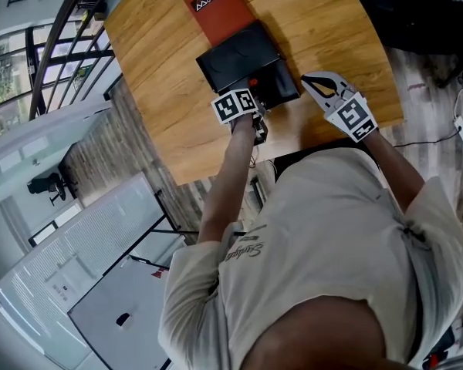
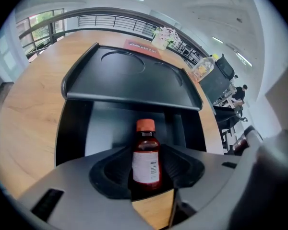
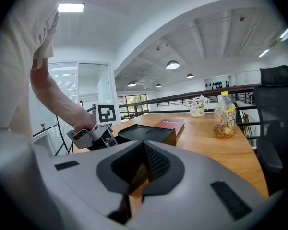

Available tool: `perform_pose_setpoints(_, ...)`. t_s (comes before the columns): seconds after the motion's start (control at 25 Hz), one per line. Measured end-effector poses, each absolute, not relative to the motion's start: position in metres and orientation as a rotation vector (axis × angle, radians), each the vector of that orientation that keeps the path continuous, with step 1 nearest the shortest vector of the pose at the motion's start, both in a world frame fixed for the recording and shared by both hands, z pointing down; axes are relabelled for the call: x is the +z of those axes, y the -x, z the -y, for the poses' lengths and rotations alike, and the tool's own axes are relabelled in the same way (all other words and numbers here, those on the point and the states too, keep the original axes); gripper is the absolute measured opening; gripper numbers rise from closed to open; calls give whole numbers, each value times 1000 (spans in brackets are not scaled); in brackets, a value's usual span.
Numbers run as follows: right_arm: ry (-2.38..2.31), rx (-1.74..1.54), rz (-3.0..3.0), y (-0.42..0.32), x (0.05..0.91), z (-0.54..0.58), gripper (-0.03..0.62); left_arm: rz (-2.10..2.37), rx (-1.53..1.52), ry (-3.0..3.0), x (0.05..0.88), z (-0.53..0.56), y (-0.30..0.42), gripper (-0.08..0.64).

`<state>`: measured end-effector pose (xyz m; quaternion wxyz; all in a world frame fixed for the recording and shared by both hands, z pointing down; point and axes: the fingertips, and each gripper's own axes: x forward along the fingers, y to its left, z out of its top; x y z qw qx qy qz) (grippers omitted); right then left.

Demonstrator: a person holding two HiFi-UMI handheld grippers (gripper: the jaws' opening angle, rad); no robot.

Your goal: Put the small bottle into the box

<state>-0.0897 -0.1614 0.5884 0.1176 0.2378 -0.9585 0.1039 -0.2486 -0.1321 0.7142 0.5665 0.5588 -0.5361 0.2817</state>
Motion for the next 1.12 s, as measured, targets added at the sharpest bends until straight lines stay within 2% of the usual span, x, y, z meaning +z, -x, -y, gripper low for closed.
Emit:
perform_pose_setpoints(0.44,-826,360,2788,100,546,151,-6,1263,517,-1391,671,116,259,184)
perform_pose_setpoints(0.6,-819,294,2791,111,530,147,-6,1306,515,-1475,649,112,269,119)
perform_pose_setpoints(0.8,-856,285,2818,117,518,150,-6,1316,503,-1602,618,110,266,94)
perform_pose_setpoints(1.12,-824,213,2827,125,479,159,-6,1264,150,-1729,548,121,244,48)
